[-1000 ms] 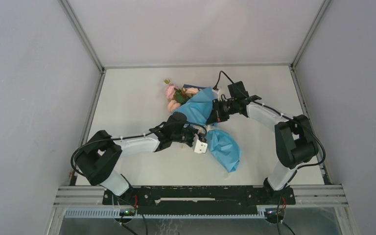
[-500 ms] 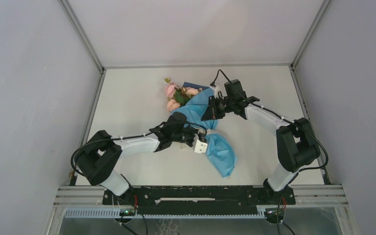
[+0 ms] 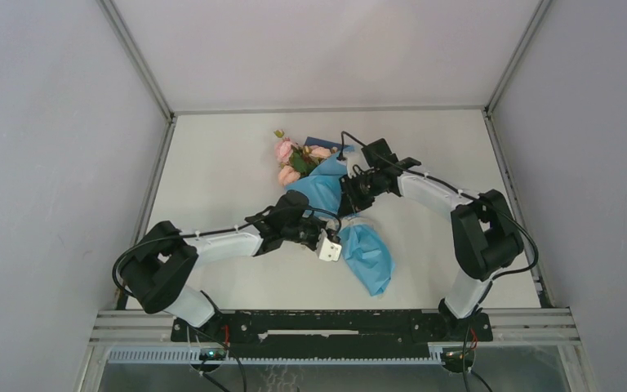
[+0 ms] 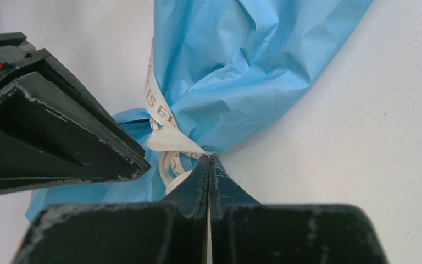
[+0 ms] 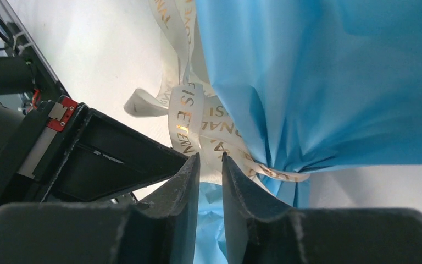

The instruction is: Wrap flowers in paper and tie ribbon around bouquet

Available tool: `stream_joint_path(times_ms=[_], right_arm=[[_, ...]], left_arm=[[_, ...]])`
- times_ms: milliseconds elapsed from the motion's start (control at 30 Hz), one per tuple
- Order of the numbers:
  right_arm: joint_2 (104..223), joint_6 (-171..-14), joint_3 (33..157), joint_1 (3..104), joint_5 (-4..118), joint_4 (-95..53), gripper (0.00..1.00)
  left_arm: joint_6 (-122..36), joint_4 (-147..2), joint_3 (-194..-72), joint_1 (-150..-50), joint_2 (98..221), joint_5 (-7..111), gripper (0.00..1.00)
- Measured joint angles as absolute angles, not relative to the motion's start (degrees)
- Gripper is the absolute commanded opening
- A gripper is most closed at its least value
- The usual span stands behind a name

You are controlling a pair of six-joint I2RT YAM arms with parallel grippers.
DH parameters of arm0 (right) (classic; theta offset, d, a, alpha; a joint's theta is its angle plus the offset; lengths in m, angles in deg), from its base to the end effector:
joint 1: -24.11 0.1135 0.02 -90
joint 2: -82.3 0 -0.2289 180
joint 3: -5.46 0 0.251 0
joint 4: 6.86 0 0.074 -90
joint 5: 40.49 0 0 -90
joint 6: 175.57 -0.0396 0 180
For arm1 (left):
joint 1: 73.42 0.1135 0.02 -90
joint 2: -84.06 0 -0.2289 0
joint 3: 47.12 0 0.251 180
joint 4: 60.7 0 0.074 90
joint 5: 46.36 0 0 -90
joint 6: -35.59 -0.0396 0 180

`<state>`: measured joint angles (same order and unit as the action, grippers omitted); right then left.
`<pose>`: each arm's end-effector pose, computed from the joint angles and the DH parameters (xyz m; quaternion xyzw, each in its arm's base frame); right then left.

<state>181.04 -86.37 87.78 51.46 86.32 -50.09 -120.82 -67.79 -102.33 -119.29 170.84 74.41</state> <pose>0.2990 0.1814 0.1776 -0.2907 0.8723 0.3560 0.1668 0.1981 -0.2333 0.1431 0.7857 0.3887 -0.1608 0.4536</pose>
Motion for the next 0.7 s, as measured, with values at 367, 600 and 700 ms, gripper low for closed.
stream_joint_path(times_ms=[367,600,700], right_arm=[[184.1,-81.5,91.6,55.3,83.6,-53.5,0.36],[186.0,-79.6,92.0,56.4,81.7,-55.8,0.41],[186.0,-79.2,92.0,56.4,81.0,-56.3,0.45]], left_arm=[[-120.8,-67.7,-102.1,-119.3,170.8,74.3,0.00],[-120.9,-67.7,-102.1,-119.2,170.8,74.3,0.00],[-120.9,-67.7,-102.1,-119.2,170.8,74.3,0.00]])
